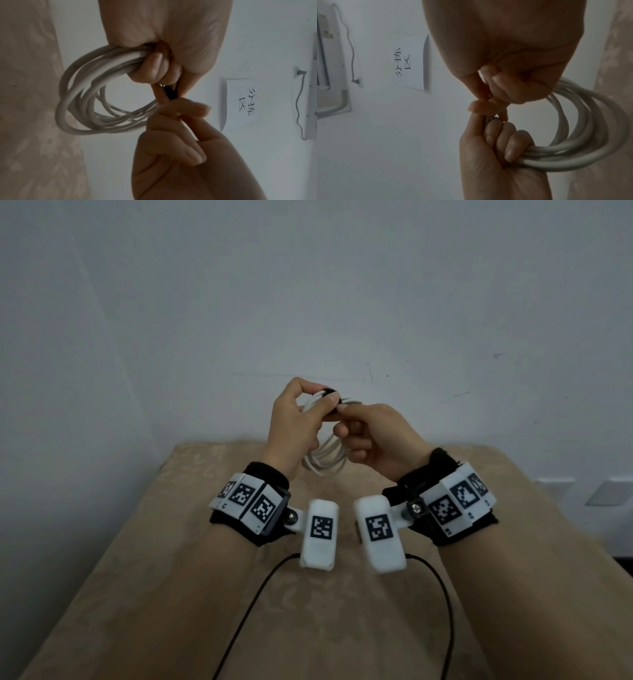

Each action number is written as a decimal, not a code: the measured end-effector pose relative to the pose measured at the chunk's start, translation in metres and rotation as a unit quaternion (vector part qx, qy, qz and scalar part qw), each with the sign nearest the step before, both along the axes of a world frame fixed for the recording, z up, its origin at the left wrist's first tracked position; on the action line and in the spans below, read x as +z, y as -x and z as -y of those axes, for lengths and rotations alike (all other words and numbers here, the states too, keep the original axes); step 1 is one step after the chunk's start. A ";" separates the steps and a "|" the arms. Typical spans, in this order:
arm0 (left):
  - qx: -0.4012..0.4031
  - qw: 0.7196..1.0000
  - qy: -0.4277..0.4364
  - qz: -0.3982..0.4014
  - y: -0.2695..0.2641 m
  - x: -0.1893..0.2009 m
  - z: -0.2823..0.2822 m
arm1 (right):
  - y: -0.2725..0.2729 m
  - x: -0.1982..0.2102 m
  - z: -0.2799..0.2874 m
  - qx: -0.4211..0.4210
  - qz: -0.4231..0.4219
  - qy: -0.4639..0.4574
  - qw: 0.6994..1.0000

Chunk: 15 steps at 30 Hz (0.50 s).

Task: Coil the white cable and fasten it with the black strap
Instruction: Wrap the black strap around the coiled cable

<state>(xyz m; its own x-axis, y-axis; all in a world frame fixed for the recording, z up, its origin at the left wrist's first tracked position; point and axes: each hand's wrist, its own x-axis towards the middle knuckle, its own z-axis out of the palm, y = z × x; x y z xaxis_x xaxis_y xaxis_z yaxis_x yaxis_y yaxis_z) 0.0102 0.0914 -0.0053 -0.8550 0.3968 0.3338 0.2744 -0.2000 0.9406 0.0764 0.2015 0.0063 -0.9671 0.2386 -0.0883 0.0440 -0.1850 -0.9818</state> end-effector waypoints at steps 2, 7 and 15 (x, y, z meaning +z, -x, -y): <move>-0.006 1.000 -0.004 0.017 0.003 -0.001 0.000 | 0.000 0.000 -0.001 0.013 -0.007 0.030 0.999; -0.043 0.997 -0.036 0.056 0.004 0.000 -0.002 | 0.003 0.000 0.003 0.021 -0.038 0.103 0.994; -0.116 0.976 -0.098 0.157 0.008 0.000 -0.001 | 0.006 -0.006 0.016 0.059 -0.059 0.268 0.960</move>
<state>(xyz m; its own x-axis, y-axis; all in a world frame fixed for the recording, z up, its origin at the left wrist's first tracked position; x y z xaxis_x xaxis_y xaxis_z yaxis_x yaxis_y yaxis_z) 0.0021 0.0929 -0.0057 -0.8228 0.5458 0.1587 -0.0952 -0.4076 0.9082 0.0701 0.1854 0.0005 -0.9955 0.0769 -0.0559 -0.0095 -0.6657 -0.7461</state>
